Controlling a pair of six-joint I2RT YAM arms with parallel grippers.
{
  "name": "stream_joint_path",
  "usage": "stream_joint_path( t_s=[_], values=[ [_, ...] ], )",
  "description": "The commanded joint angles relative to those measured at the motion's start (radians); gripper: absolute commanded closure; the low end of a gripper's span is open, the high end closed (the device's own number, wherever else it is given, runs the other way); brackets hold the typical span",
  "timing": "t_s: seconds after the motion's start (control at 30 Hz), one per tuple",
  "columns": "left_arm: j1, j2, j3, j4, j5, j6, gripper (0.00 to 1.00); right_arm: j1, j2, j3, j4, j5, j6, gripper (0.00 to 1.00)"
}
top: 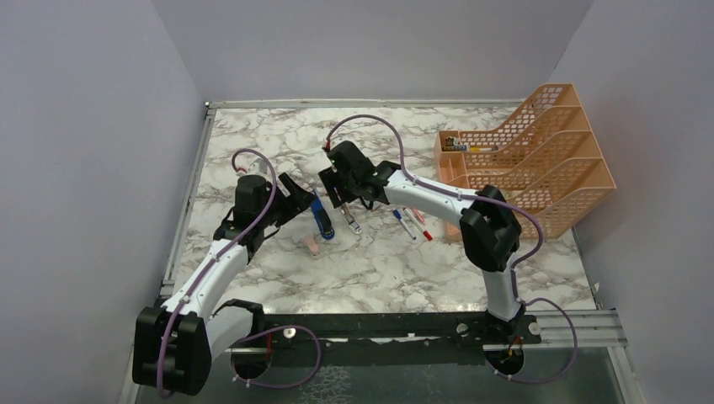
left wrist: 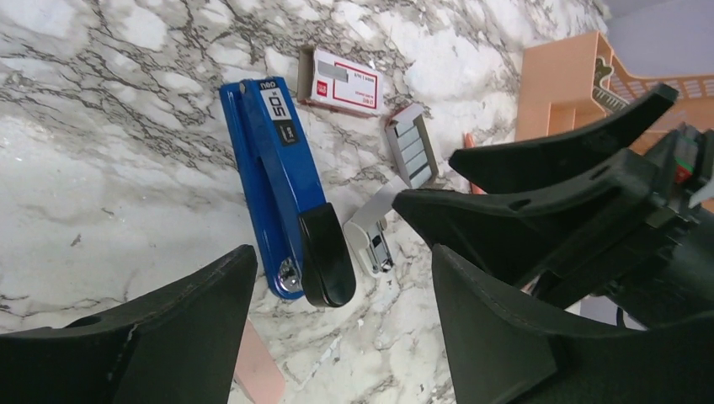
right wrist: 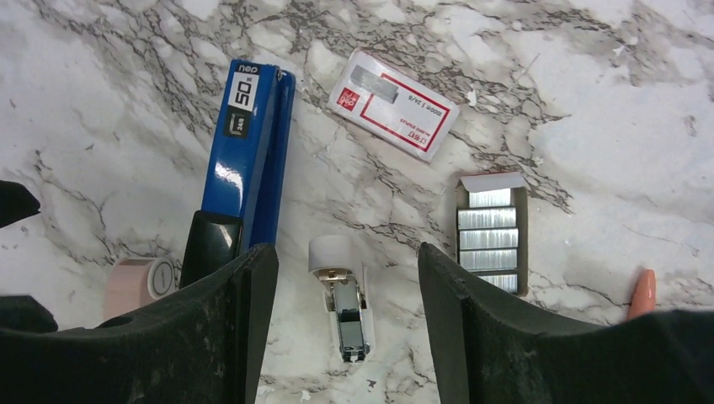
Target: Load the staples into the stapler
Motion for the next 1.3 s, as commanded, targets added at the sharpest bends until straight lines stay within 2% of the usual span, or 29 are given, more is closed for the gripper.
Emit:
stream_joint_path(
  t_s=[0.0, 0.2, 0.53, 0.6, 0.73, 0.87, 0.93, 1.07, 1.27],
  values=[
    [0.005, 0.002, 0.021, -0.039, 0.082, 0.034, 0.21, 0.006, 0.044, 0.057, -0.029, -0.072, -0.072, 0.35],
    [0.005, 0.022, 0.023, -0.05, 0.122, 0.05, 0.23, 0.0, 0.097, 0.093, -0.057, -0.086, -0.085, 0.43],
    [0.002, 0.043, 0.023, -0.049, 0.199, 0.057, 0.45, -0.005, 0.116, 0.106, -0.079, -0.123, -0.099, 0.6],
    [-0.004, 0.052, 0.024, -0.043, 0.213, 0.053, 0.48, -0.005, 0.106, 0.101, -0.086, -0.111, -0.089, 0.66],
    [-0.03, 0.065, 0.015, -0.016, 0.223, 0.026, 0.49, -0.005, 0.066, 0.06, -0.082, -0.053, -0.061, 0.68],
    [-0.093, 0.087, -0.011, 0.046, 0.216, -0.03, 0.51, -0.005, 0.01, 0.001, -0.077, 0.001, -0.016, 0.68],
    [-0.161, 0.103, -0.02, 0.079, 0.191, -0.059, 0.52, -0.005, -0.019, -0.033, -0.076, 0.021, 0.009, 0.68],
    [-0.296, 0.146, -0.031, 0.132, 0.087, -0.12, 0.56, -0.006, -0.07, -0.101, -0.083, 0.039, 0.049, 0.68],
    [-0.39, 0.174, -0.074, 0.206, -0.045, -0.21, 0.64, -0.011, -0.148, -0.195, -0.083, 0.062, 0.116, 0.68]
  ],
)
